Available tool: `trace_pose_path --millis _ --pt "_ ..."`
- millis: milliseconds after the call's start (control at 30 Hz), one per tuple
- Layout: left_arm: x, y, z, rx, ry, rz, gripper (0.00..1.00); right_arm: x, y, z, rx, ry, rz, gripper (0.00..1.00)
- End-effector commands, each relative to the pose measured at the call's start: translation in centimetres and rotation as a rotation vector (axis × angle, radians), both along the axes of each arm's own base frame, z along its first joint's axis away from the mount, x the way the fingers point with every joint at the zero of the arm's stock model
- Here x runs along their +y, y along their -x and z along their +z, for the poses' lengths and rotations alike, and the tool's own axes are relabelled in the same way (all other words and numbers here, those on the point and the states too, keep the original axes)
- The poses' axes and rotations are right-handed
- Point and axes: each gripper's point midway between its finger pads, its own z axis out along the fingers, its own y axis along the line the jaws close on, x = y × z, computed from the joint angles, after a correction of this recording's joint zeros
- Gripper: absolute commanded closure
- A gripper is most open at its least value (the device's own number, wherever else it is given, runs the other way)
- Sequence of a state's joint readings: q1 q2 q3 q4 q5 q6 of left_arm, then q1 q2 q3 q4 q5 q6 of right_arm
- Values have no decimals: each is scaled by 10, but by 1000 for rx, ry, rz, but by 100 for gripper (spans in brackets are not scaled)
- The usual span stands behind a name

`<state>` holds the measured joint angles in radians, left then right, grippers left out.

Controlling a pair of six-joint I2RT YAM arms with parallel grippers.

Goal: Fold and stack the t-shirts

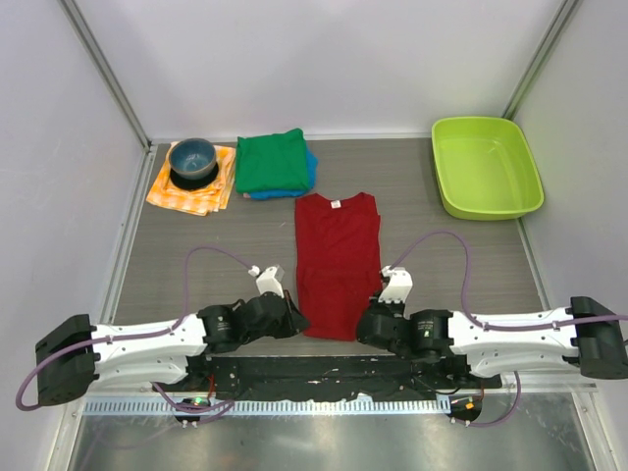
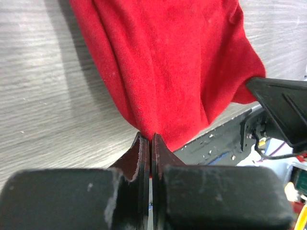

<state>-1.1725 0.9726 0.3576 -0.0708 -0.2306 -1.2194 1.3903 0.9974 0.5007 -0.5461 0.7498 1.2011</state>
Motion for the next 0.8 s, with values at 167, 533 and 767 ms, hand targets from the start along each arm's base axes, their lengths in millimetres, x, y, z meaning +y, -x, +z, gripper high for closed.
trace_pose_path --millis 167,533,767 --pt "-1 -63 91 -248 -49 92 100 3 -54 76 -263 14 -119 99" --pt "13 -169 115 -278 -25 146 100 -9 -171 104 -316 12 -175 99" --pt "3 -220 132 -310 17 164 100 -9 -235 124 -311 -23 -201 99"
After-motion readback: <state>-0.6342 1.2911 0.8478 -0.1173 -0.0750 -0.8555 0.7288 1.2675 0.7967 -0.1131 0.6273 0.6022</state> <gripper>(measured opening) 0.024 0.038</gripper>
